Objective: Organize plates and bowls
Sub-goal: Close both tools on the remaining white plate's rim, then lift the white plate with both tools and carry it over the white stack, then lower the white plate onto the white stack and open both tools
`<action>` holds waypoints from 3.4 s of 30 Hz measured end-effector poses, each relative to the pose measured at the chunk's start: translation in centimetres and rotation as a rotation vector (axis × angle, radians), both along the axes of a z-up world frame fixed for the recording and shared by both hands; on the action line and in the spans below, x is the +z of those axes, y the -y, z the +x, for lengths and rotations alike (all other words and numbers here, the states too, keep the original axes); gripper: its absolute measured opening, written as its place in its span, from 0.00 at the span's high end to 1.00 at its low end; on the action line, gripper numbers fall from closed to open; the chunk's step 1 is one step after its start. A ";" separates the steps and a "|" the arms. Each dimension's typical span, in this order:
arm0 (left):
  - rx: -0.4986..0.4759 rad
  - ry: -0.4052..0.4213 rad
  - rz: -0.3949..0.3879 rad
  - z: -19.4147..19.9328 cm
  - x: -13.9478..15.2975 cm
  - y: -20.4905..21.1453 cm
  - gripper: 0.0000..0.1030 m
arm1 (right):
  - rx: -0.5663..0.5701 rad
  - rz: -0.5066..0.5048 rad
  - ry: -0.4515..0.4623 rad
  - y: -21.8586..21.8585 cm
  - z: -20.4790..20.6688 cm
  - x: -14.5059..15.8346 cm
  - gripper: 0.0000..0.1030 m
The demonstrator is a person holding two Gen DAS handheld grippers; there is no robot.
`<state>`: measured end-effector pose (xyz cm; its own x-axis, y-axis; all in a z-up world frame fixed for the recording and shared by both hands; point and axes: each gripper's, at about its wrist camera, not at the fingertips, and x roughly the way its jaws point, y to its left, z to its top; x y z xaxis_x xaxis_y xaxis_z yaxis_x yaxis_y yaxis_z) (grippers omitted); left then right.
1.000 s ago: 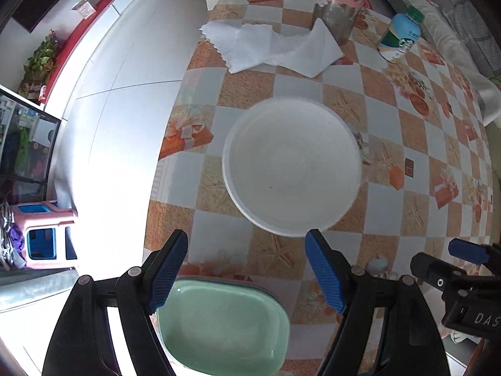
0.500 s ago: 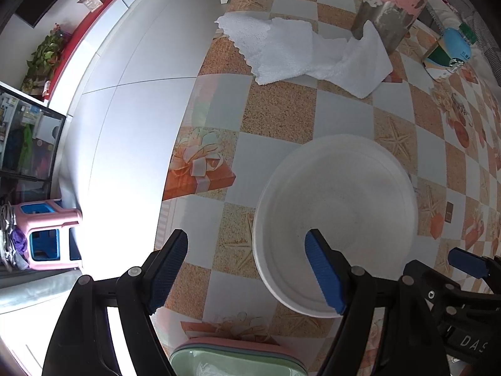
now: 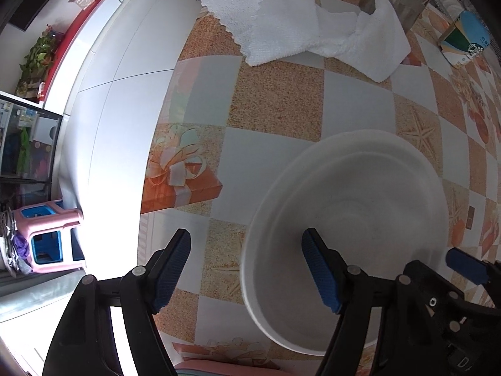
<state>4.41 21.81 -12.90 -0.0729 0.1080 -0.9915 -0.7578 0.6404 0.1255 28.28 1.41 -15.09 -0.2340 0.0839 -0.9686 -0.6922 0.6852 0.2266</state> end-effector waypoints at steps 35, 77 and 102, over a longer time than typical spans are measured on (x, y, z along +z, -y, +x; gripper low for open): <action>-0.161 0.109 -0.111 4.4 0.1 16.4 0.75 | -0.058 -0.043 -0.181 10.5 3.5 -0.9 0.86; -0.437 0.072 -0.137 4.1 5.5 31.1 0.75 | -0.117 -0.033 -0.136 27.6 3.6 5.4 0.86; -0.390 0.086 -0.153 2.0 7.1 30.6 0.21 | -0.105 -0.063 -0.009 28.5 5.2 6.6 0.10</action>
